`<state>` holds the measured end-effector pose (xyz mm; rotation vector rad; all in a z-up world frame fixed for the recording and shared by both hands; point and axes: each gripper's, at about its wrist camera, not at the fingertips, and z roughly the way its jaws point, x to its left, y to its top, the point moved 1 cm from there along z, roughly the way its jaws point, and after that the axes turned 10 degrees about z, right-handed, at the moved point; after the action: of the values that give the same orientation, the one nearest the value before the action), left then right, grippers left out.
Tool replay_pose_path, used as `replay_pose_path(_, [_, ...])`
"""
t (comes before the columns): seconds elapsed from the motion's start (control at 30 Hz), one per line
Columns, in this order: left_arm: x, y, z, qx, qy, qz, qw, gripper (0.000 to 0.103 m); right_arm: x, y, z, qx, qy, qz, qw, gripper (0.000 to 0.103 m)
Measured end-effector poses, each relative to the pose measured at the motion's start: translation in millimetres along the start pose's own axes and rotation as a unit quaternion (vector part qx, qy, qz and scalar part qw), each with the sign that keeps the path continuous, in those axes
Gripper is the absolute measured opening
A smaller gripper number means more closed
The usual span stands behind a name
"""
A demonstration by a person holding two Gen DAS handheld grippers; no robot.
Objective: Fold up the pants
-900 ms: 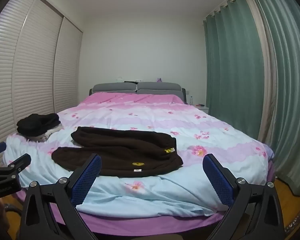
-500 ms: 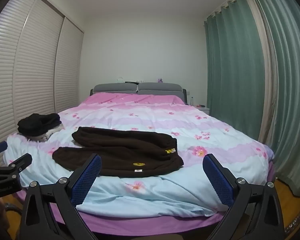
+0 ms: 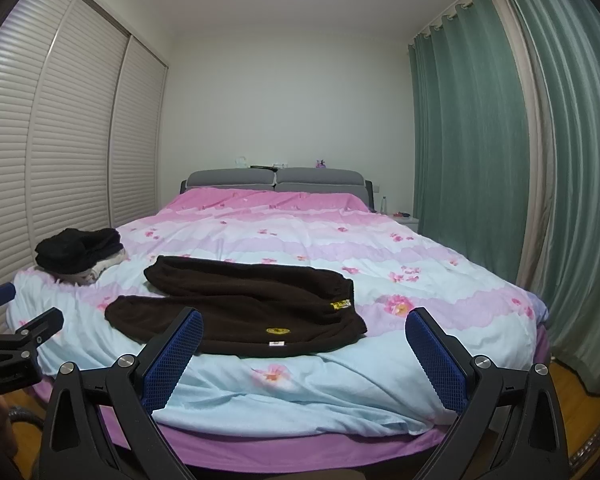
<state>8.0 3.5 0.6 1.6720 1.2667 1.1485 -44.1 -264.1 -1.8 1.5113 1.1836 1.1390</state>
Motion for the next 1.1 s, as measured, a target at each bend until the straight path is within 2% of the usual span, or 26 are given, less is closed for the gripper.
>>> replay_pose_path(1.1, [0.9, -1.5, -1.2, -0.003, 0.007, 0.003, 1.0, 0.103, -1.7, 5.3, -1.4, -0.004, 0.0, 0.001, 1.0, 0.103])
